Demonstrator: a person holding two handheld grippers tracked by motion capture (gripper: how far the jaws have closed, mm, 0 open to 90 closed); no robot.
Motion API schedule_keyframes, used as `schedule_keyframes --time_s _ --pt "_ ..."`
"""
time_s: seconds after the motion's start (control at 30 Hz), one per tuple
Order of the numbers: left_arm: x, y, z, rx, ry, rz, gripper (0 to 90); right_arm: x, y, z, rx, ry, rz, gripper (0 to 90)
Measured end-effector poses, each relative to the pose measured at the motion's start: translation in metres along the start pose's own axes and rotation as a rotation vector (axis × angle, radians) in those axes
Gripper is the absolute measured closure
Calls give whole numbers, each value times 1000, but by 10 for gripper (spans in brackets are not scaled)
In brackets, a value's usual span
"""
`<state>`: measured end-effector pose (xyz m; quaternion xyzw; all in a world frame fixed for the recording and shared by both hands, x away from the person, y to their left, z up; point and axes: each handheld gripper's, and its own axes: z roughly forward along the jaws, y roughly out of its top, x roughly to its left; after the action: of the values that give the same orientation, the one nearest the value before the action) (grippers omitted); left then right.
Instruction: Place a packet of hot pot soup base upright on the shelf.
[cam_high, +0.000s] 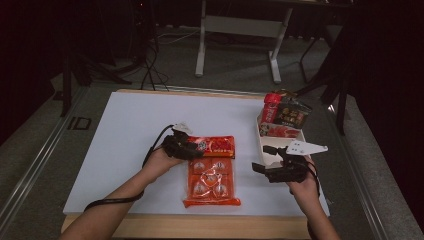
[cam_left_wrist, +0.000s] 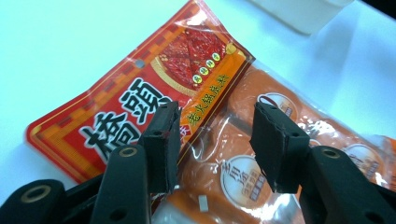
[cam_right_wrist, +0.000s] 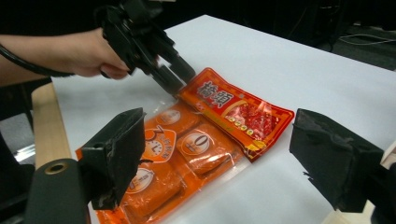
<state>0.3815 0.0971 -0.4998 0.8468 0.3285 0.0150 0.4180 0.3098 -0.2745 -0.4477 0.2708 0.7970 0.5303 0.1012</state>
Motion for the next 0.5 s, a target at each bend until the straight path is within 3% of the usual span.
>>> schedule_keyframes --time_s 0.27,0.5 --pt "8 -5 -25 -51 36 -23 443 4 1 1 6 -13 -53 162" --pt "24 -19 -33 -66 79 -70 409 9 1 3 36 -47 -107 144"
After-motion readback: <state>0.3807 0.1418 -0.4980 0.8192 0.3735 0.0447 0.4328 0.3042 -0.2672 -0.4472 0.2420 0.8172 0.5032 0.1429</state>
